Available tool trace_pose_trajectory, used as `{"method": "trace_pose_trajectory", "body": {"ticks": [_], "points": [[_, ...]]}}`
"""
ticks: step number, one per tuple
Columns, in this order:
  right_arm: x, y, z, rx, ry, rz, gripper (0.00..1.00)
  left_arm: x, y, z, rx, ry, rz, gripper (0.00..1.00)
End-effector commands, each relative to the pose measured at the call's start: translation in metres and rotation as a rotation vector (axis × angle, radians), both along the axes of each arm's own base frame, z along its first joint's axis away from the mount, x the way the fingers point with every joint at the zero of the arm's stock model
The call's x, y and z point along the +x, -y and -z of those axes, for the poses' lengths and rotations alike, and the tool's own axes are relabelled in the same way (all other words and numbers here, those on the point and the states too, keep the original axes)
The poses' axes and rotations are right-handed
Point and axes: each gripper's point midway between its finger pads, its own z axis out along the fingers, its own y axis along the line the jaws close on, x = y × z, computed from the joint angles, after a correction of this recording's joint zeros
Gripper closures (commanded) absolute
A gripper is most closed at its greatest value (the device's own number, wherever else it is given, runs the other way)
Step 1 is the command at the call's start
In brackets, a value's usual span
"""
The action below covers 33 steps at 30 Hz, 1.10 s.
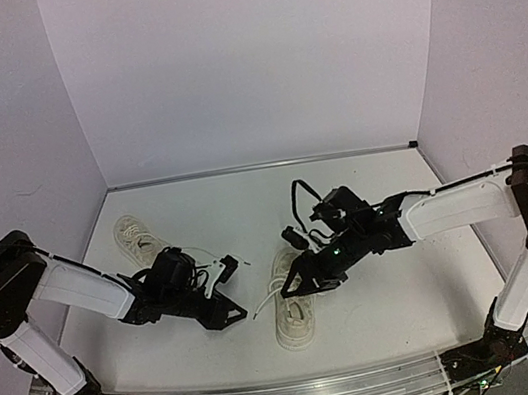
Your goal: Tie the shoes
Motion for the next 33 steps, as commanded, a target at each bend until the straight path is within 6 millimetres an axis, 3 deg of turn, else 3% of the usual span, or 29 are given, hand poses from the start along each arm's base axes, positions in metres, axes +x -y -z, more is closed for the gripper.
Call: {"method": "trace_pose_trajectory", "body": {"ticks": [1, 11, 18, 25, 33], "points": [[-0.004, -0.001, 0.009, -0.016, -0.013, -0.002, 0.48, 0.008, 0.019, -0.019, -0.062, 0.055, 0.034, 0.55], [0.000, -0.028, 0.018, 0.024, -0.030, -0.022, 0.47, 0.011, 0.015, -0.014, -0.037, 0.058, 0.016, 0.54], [0.008, -0.045, 0.003, 0.083, -0.020, -0.029, 0.47, 0.011, 0.015, -0.013, -0.037, 0.058, 0.015, 0.54], [0.022, -0.056, -0.005, 0.097, 0.026, -0.014, 0.47, 0.009, 0.017, -0.012, -0.050, 0.050, 0.028, 0.55], [0.031, -0.061, -0.002, 0.086, 0.047, 0.004, 0.47, -0.002, 0.029, -0.010, -0.072, 0.033, 0.094, 0.59]]}}
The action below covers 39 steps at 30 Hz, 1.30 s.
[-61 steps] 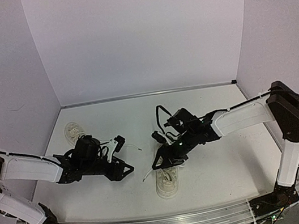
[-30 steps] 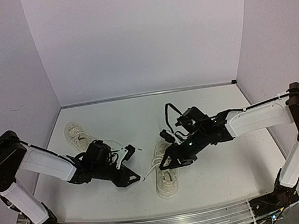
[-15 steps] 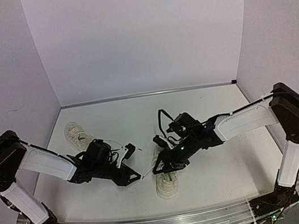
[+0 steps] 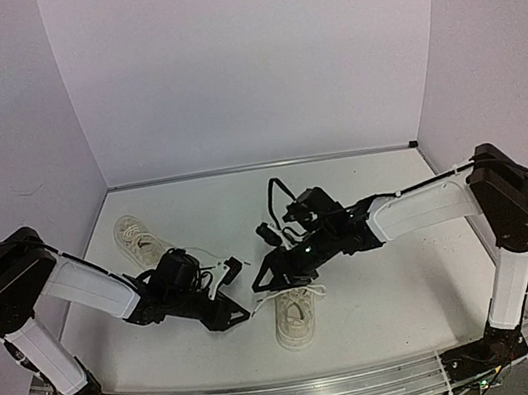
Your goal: Tie the shoes
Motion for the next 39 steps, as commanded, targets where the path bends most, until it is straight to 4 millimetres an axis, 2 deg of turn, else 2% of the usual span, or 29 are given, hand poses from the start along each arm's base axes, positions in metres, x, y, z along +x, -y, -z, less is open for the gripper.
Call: {"method": "trace_pose_trajectory", "body": {"ticks": [1, 6, 8, 12, 17, 25, 28, 30, 33, 34, 37, 38, 39], "points": [[0.009, -0.009, -0.009, 0.021, 0.042, 0.011, 0.47, -0.003, 0.023, -0.018, -0.077, 0.038, 0.080, 0.60], [0.009, -0.005, -0.025, 0.044, 0.066, 0.020, 0.47, -0.012, 0.033, -0.014, -0.075, 0.039, 0.118, 0.60], [0.010, -0.001, -0.033, 0.053, 0.078, 0.029, 0.47, -0.013, 0.036, -0.013, -0.069, 0.041, 0.123, 0.63], [0.011, 0.012, -0.047, 0.055, 0.100, 0.048, 0.47, -0.019, 0.044, -0.014, -0.058, 0.055, 0.150, 0.79], [0.012, 0.035, -0.047, 0.029, 0.098, 0.075, 0.47, -0.027, 0.048, -0.023, -0.069, 0.073, 0.170, 1.00], [0.016, 0.060, -0.043, 0.008, 0.096, 0.109, 0.47, -0.049, 0.057, -0.061, -0.145, 0.090, 0.238, 1.00], [0.016, 0.065, -0.042, 0.005, 0.093, 0.113, 0.47, -0.047, 0.060, -0.074, -0.158, 0.110, 0.225, 1.00], [0.016, 0.067, -0.042, 0.004, 0.092, 0.115, 0.47, -0.039, 0.056, -0.073, -0.123, 0.127, 0.184, 0.99], [0.015, 0.069, -0.042, 0.003, 0.092, 0.118, 0.47, -0.029, 0.048, -0.060, -0.052, 0.136, 0.127, 0.88], [0.015, 0.070, -0.041, 0.003, 0.092, 0.118, 0.47, -0.028, 0.047, -0.053, -0.029, 0.131, 0.125, 0.87], [0.015, 0.072, -0.041, 0.001, 0.092, 0.119, 0.47, -0.033, 0.050, -0.044, -0.029, 0.106, 0.152, 0.99], [0.015, 0.072, -0.040, 0.001, 0.092, 0.120, 0.47, -0.034, 0.051, -0.042, -0.035, 0.096, 0.155, 1.00], [0.015, 0.072, -0.041, 0.001, 0.091, 0.119, 0.47, -0.033, 0.052, -0.039, -0.033, 0.089, 0.149, 0.96]]}}
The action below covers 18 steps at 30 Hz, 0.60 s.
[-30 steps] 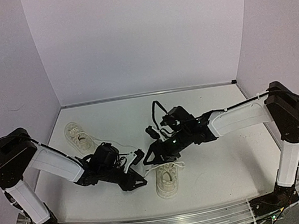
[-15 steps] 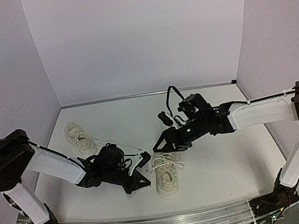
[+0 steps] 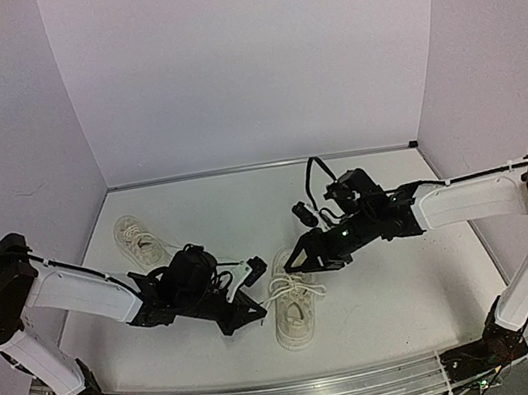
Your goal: Tie the shoes
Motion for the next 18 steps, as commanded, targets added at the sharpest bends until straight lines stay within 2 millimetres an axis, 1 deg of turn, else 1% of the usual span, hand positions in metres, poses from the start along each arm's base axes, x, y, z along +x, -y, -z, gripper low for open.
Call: {"method": "trace_pose_trajectory", "body": {"ticks": [1, 2, 3, 7, 10, 13, 15, 16, 18], "points": [[0.002, 0.003, -0.011, 0.019, 0.033, 0.001, 0.47, 0.007, 0.007, 0.006, 0.015, -0.011, -0.021, 0.87], [0.002, 0.003, -0.011, 0.019, 0.033, 0.002, 0.47, 0.011, 0.006, 0.009, 0.030, -0.004, -0.037, 0.79], [0.002, 0.003, -0.012, 0.019, 0.033, 0.001, 0.46, 0.014, 0.005, 0.013, 0.043, 0.003, -0.052, 0.73], [0.001, 0.004, -0.013, 0.021, 0.033, 0.001, 0.46, 0.021, 0.001, 0.024, 0.080, 0.028, -0.083, 0.71], [0.000, 0.005, -0.012, 0.018, 0.032, 0.002, 0.46, 0.025, -0.001, 0.034, 0.103, 0.040, -0.097, 0.68], [0.000, 0.005, -0.010, 0.016, 0.031, 0.002, 0.46, 0.028, 0.001, 0.040, 0.117, 0.045, -0.098, 0.66], [0.000, 0.005, -0.010, 0.014, 0.030, 0.001, 0.46, 0.026, 0.005, 0.042, 0.112, 0.035, -0.075, 0.68], [0.000, 0.005, -0.010, 0.014, 0.030, 0.001, 0.46, 0.023, 0.007, 0.042, 0.106, 0.025, -0.058, 0.72], [0.000, 0.006, -0.009, 0.012, 0.029, 0.001, 0.46, 0.016, 0.012, 0.037, 0.081, 0.008, -0.020, 0.84]]}}
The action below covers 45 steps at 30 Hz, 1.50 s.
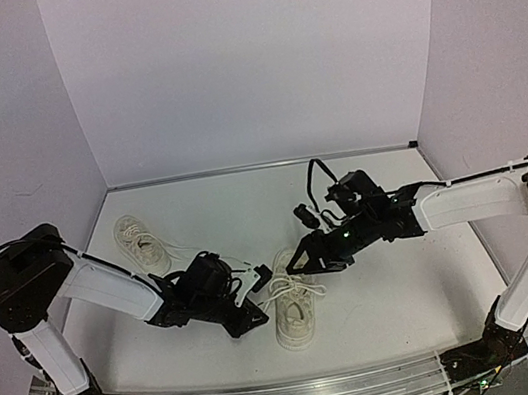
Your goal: Tie the shoes
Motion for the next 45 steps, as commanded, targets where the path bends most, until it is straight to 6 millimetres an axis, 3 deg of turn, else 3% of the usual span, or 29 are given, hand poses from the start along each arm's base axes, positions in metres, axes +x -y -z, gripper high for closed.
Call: {"method": "trace_pose_trajectory", "body": {"ticks": [1, 4, 11, 15, 30, 39, 41, 45], "points": [[0.002, 0.002, -0.012, 0.020, 0.038, 0.000, 0.46, -0.006, 0.017, -0.016, -0.065, -0.005, 0.070, 0.90], [0.002, 0.005, -0.011, 0.019, 0.037, 0.004, 0.46, -0.017, 0.023, -0.036, -0.121, -0.013, 0.111, 0.99], [0.005, 0.012, -0.013, 0.024, 0.039, 0.018, 0.46, -0.034, 0.039, -0.087, -0.207, -0.035, 0.188, 1.00], [0.007, 0.015, -0.012, 0.022, 0.037, 0.024, 0.46, -0.037, 0.046, -0.099, -0.225, -0.064, 0.201, 1.00], [0.009, 0.033, -0.005, 0.009, 0.023, 0.052, 0.46, -0.045, 0.097, -0.094, -0.243, -0.152, 0.252, 1.00], [0.008, 0.040, -0.001, 0.001, 0.017, 0.062, 0.46, -0.029, 0.124, -0.074, -0.205, -0.138, 0.206, 0.97], [0.006, 0.041, 0.000, 0.000, 0.013, 0.061, 0.46, -0.028, 0.127, -0.073, -0.197, -0.132, 0.206, 0.91], [0.001, 0.042, 0.006, -0.004, 0.000, 0.045, 0.47, -0.033, 0.122, -0.085, -0.188, -0.092, 0.230, 0.70]]}}
